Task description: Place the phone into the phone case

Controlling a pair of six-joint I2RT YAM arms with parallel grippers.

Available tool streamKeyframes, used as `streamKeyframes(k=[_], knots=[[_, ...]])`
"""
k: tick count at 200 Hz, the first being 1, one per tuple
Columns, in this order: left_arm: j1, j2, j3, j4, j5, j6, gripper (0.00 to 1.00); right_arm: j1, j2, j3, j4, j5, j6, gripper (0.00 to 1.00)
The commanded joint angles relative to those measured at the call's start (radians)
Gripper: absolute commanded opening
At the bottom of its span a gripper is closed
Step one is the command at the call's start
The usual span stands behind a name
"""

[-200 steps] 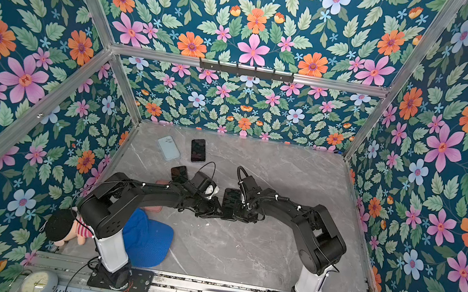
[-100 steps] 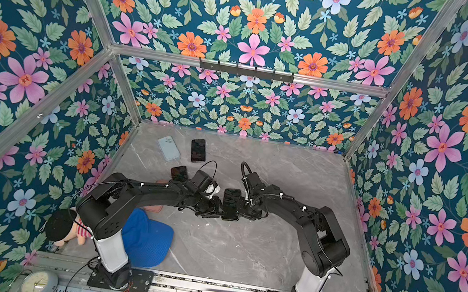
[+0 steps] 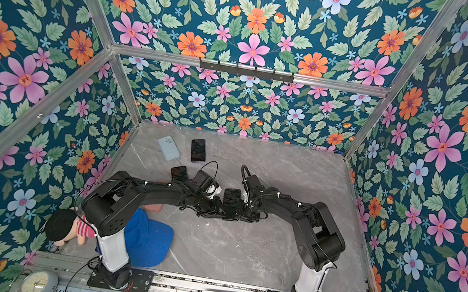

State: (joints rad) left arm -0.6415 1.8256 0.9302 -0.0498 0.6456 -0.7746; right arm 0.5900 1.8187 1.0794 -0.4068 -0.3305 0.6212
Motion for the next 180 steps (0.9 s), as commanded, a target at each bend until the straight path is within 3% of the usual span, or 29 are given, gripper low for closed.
streamKeyframes(k=[1,126,180], knots=[[0.000,0.008,-0.001,-0.005,-0.005,0.005,0.34,0.000,0.005,-0.005,0.020,-0.012,0.006,0.28],[0.000,0.005,-0.001,-0.007,-0.011,0.000,0.30,0.000,-0.001,-0.033,0.056,-0.033,0.026,0.15],[0.000,-0.004,0.022,-0.091,-0.072,0.025,0.30,0.001,-0.013,-0.045,0.063,-0.037,0.037,0.09]])
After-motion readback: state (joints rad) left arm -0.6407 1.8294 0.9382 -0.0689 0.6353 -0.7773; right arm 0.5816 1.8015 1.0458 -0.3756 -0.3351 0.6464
